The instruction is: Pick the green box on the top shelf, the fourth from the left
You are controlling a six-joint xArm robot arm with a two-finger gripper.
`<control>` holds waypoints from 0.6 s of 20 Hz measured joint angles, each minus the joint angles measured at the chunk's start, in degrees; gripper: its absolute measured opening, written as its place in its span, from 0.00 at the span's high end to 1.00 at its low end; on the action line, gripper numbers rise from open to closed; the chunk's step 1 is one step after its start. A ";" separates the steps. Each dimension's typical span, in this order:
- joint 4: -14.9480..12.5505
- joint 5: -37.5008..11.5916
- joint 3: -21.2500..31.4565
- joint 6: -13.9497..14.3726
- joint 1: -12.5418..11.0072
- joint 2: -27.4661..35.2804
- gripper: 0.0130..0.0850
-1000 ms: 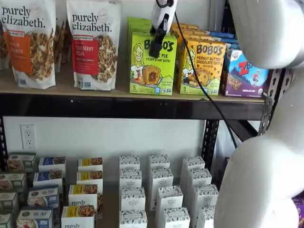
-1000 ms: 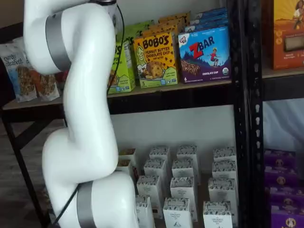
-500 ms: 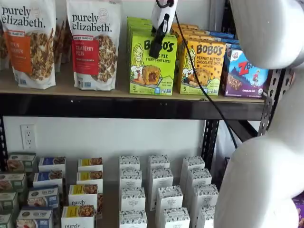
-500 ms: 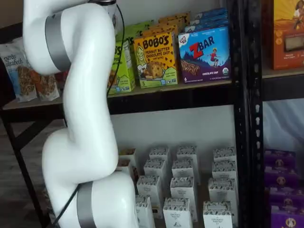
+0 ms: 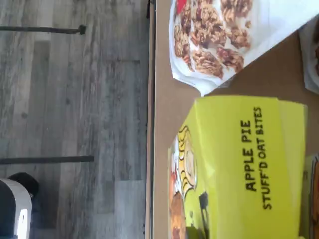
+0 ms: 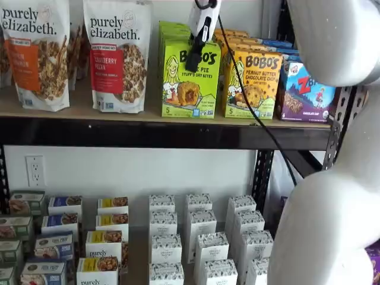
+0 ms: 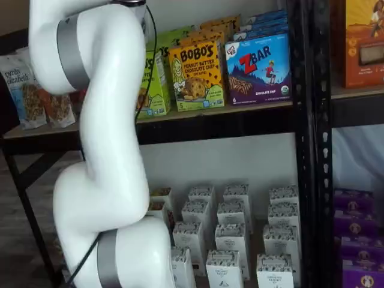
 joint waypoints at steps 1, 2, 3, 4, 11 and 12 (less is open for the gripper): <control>0.04 0.17 -0.10 0.05 0.03 0.03 0.83; 0.12 0.33 -0.20 0.09 0.04 0.06 0.83; 0.26 0.49 -0.29 0.11 0.04 0.07 0.83; 0.20 0.44 -0.23 0.18 0.09 -0.03 0.83; -0.66 0.53 0.55 0.74 0.69 -1.16 0.83; -0.81 0.97 0.52 0.87 0.81 -1.25 0.83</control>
